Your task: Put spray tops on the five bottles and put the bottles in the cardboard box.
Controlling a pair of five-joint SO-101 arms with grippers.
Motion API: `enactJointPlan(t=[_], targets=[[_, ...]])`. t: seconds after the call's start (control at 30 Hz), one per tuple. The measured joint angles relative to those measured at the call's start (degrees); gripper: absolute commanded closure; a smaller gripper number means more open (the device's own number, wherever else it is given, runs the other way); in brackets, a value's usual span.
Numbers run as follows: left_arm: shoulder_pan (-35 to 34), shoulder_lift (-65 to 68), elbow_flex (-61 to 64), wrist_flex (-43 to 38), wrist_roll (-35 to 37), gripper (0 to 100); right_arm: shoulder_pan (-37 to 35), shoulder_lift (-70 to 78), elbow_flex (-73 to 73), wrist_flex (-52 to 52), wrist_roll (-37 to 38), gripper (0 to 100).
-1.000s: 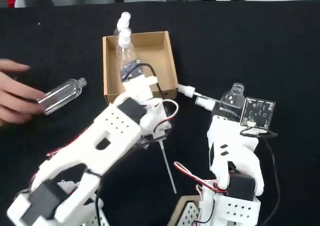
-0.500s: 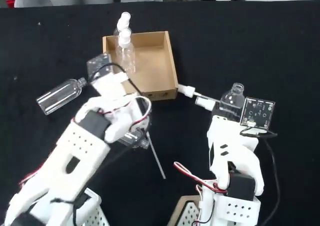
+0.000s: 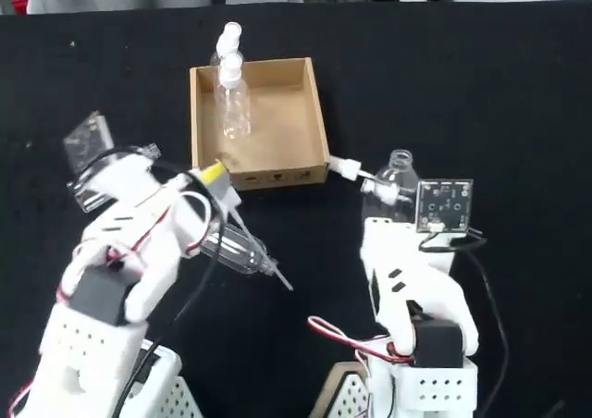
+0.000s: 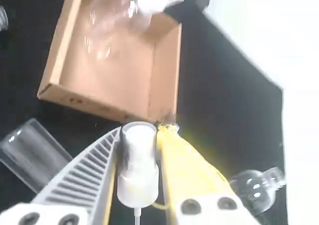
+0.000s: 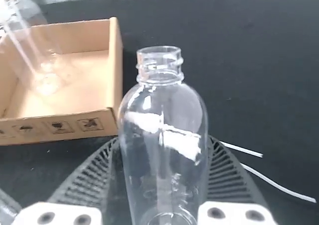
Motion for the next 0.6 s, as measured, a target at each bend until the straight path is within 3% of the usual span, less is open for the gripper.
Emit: enactJointPlan(t=[0.17, 0.4, 0.6], targets=[[-3.9, -7.7, 4.0, -2.7, 1.9, 97, -3.8, 0.0, 0.0, 0.1, 1.9, 87.8], [-8.9, -19.3, 13.7, -12.6, 3.8, 97, -7.5, 0.0, 0.0, 1.1, 4.4, 87.8], [-11.8, -27.1, 16.3, -14.3, 6.8, 97, -10.4, 0.0, 0.0, 1.1, 4.5, 87.8]])
